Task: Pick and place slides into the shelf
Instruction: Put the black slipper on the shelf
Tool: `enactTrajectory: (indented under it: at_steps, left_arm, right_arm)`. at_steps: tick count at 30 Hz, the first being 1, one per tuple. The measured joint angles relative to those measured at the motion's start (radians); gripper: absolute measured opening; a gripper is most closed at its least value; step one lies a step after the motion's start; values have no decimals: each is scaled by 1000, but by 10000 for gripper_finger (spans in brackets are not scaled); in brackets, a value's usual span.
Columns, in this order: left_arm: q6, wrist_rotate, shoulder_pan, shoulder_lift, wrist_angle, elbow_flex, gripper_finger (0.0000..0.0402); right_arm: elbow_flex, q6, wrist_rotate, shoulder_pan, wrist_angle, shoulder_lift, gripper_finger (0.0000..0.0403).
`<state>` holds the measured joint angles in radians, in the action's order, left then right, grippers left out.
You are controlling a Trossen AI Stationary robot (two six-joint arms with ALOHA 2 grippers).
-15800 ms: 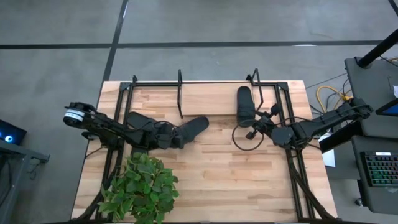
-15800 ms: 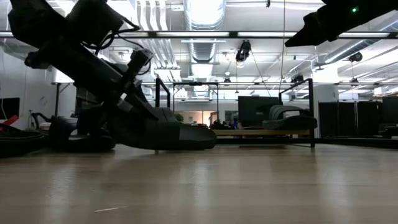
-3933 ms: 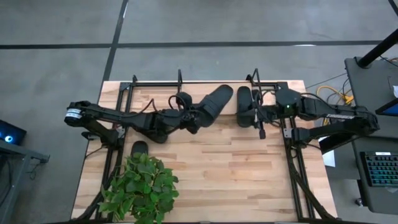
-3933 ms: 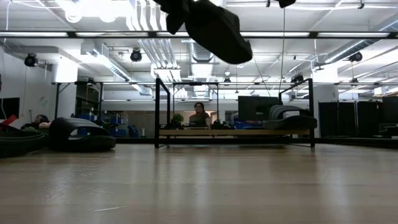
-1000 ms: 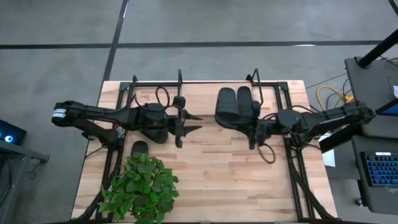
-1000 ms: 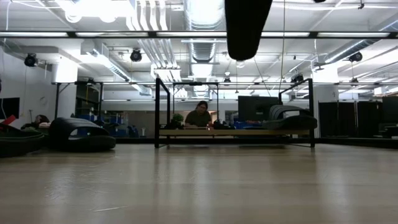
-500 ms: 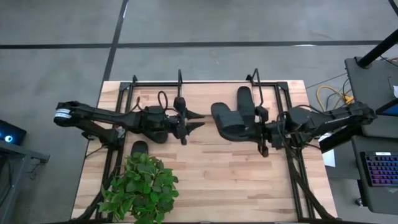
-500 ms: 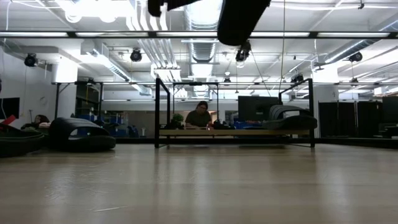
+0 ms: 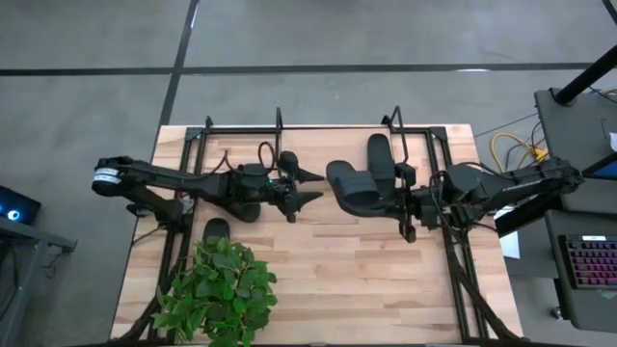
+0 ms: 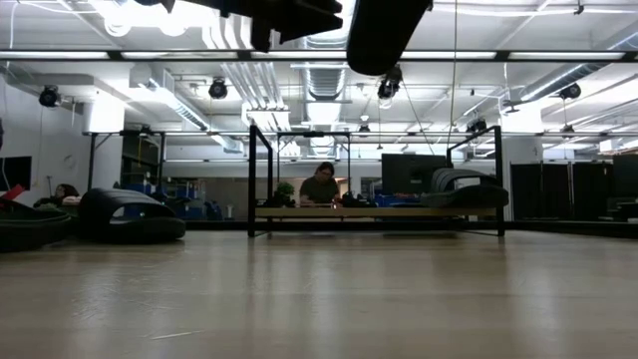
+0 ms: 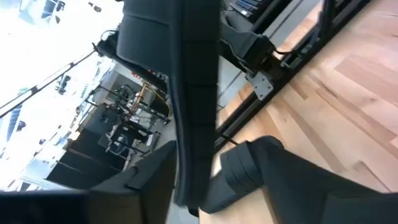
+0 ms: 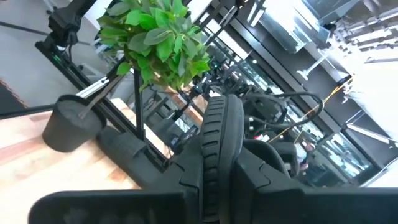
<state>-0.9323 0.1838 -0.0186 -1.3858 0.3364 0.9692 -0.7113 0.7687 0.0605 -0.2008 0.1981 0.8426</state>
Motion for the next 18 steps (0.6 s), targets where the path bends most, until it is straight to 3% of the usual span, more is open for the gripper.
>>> enactTrajectory:
  at_steps: [5, 18]
  left_arm:
    - [-3, 65, 2, -41, 64, 23, 259]
    - [10, 83, 19, -116, 74, 70, 255]
  right_arm:
    - [0, -2, 3, 0, 9, 20, 31]
    - [-1, 25, 32, 0, 47, 29, 31]
